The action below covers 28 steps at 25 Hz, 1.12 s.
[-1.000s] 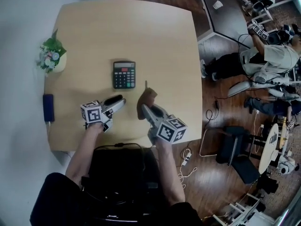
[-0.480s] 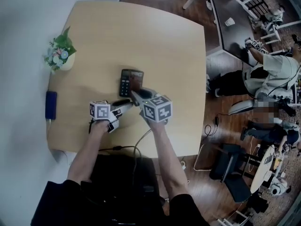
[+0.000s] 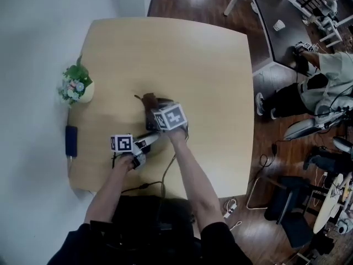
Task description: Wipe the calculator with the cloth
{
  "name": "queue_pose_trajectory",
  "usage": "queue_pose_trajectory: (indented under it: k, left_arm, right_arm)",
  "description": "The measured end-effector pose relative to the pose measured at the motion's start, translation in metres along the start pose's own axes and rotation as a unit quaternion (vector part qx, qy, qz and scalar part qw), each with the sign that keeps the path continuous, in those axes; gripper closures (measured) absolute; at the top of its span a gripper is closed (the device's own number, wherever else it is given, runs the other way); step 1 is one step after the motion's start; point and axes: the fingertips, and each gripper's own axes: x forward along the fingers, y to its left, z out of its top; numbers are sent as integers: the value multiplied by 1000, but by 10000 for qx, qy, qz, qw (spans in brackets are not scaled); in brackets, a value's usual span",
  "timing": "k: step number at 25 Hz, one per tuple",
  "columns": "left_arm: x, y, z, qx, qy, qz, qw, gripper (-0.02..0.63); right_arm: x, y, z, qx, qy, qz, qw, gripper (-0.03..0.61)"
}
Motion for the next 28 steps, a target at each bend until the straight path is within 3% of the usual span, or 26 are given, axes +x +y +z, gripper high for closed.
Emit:
queue_pose_trajectory:
  k: [7,9,11,14,18,20,23,28]
  left_arm:
    - [-3,2,3,-333,-117,-86,9993,443]
    - [-2,-1,5,-328,-166,-198,9991,443]
    - [-3,0,4,-419,-211,-184,9987,443]
    - [-5,2,6,-321,-219,-147,9991,445]
    - [-6,10,4,-379,-227,-81,9990,446]
    - [-5,5,5,-314,-242,-143,9991,446]
    - [-4,-1,4,-326,-239,-128,9991,448]
    - [-5,-1,4,-472,-247,-208,9984,453]
  right_arm:
    - [-74,-92,-45,621,-127,-995,9930,514]
    - [-92,-100,-50,748,-253,-1130,9905,514]
    - [-98,-86,-38,742,-474,-978,9913,514]
    - [-78,-29,-1,529,-801,-218,9951,514]
    - [-23,40,32,80,-660,638,9957,514]
    - [1,48,31,-55,-396,634,9972,514]
    - [8,26,14,-88,-10,218,9997,514]
    - [-21,-24,-15,235,59,-259,9994,511]
